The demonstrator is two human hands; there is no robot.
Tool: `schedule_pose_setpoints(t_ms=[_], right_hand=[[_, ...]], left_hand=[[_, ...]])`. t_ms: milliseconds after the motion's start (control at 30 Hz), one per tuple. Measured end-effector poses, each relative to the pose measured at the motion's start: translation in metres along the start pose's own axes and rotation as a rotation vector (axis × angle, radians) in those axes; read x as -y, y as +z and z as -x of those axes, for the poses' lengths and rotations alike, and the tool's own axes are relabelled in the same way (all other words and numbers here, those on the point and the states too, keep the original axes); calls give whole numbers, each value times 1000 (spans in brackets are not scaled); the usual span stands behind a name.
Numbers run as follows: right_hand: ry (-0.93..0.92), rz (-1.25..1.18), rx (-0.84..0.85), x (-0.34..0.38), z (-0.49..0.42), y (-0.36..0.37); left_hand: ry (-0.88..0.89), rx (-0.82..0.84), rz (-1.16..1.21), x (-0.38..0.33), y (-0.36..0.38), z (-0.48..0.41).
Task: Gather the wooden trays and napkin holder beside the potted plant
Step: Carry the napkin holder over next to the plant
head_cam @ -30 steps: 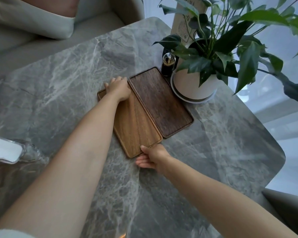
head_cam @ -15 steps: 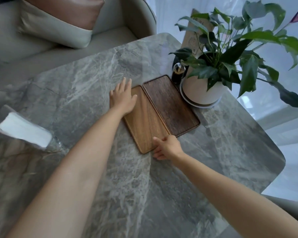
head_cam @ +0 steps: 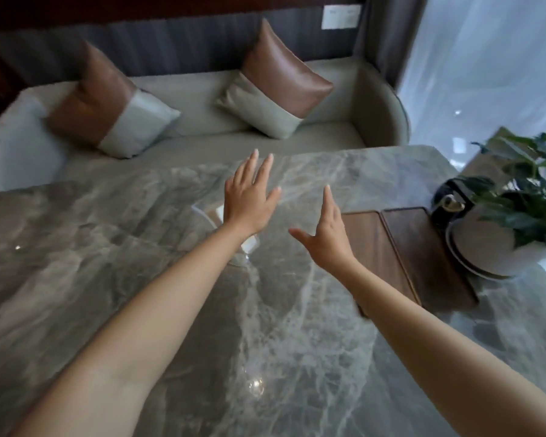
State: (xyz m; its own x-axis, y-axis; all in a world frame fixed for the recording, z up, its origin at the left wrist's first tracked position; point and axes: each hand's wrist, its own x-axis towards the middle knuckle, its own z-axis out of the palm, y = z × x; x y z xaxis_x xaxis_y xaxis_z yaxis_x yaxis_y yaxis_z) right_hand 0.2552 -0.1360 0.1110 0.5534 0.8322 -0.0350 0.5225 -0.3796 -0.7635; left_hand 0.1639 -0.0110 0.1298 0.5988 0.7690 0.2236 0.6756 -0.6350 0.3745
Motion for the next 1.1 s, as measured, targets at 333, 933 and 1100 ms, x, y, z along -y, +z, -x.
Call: schedule_pose_setpoints(t_ms=[333, 933, 1100], right_hand=[[-129, 267, 195, 53, -19, 89], [157, 174, 66, 43, -8, 125], [162, 133, 25, 37, 8, 108]], left_hand=[[-362, 181, 87, 129, -18, 10], [-411, 314, 451, 149, 17, 7], [-372, 300, 437, 125, 10, 17]])
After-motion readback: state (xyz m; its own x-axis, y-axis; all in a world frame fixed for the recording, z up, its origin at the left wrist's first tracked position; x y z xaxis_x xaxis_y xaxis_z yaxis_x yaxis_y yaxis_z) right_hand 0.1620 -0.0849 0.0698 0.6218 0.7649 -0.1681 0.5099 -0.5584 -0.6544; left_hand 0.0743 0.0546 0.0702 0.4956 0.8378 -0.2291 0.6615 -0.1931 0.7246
